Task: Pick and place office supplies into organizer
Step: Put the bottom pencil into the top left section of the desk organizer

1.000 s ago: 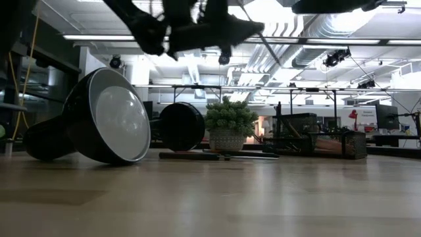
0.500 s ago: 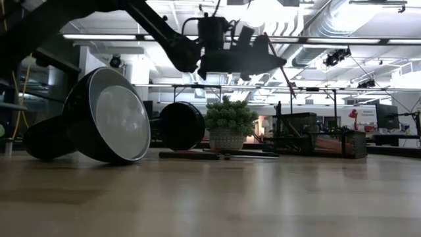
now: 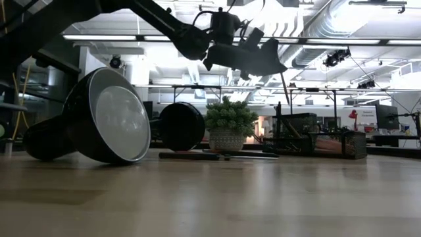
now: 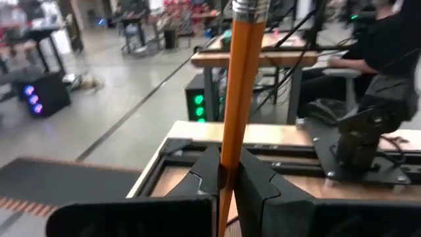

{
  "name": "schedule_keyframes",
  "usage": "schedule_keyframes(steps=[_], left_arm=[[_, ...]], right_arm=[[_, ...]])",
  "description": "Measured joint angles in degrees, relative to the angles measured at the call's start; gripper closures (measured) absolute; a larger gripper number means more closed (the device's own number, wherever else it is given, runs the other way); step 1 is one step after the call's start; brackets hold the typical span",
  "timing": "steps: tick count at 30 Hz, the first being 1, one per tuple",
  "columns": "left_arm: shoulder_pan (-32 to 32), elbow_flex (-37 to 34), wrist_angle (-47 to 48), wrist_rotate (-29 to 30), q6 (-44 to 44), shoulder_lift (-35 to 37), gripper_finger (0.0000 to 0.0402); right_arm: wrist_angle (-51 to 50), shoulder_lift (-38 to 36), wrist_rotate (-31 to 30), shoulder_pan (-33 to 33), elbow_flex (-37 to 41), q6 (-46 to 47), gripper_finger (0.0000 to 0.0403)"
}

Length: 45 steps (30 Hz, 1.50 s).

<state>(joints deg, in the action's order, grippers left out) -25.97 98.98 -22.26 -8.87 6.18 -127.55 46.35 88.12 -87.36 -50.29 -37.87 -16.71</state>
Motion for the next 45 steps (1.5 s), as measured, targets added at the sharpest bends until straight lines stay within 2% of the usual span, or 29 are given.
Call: schedule_keyframes(steps=[4, 9, 13, 27, 45], left_arm=[[-0.29, 0.15, -2.90, -0.52, 1.27, -1.07, 0.0397], [0.07, 0.37, -5.67, 1.85, -2.90, -3.12, 0.0397], [0.48, 2.20, -5.51, 2.09, -2.87, -4.56, 0.0397], [1.90, 3.34, -3.15, 4.18, -3.62, -5.87, 0.0396], [2.75, 3.23, 0.31, 3.53, -7.18, -7.33, 0.0396]], right_arm=[[-0.07, 0.00, 1.34, 0.66, 0.00, -0.01, 0.0403], [-0.17, 0.00, 0.38, 0.81, 0.00, -0.07, 0.0403], [-0.09, 0.00, -2.47, 0.70, 0.00, 0.16, 0.0403], [2.54, 0.00, -2.64, 1.39, 0.00, 1.77, 0.0403], [2.86, 0.00, -2.47, 3.13, 0.00, 1.49, 0.0403]])
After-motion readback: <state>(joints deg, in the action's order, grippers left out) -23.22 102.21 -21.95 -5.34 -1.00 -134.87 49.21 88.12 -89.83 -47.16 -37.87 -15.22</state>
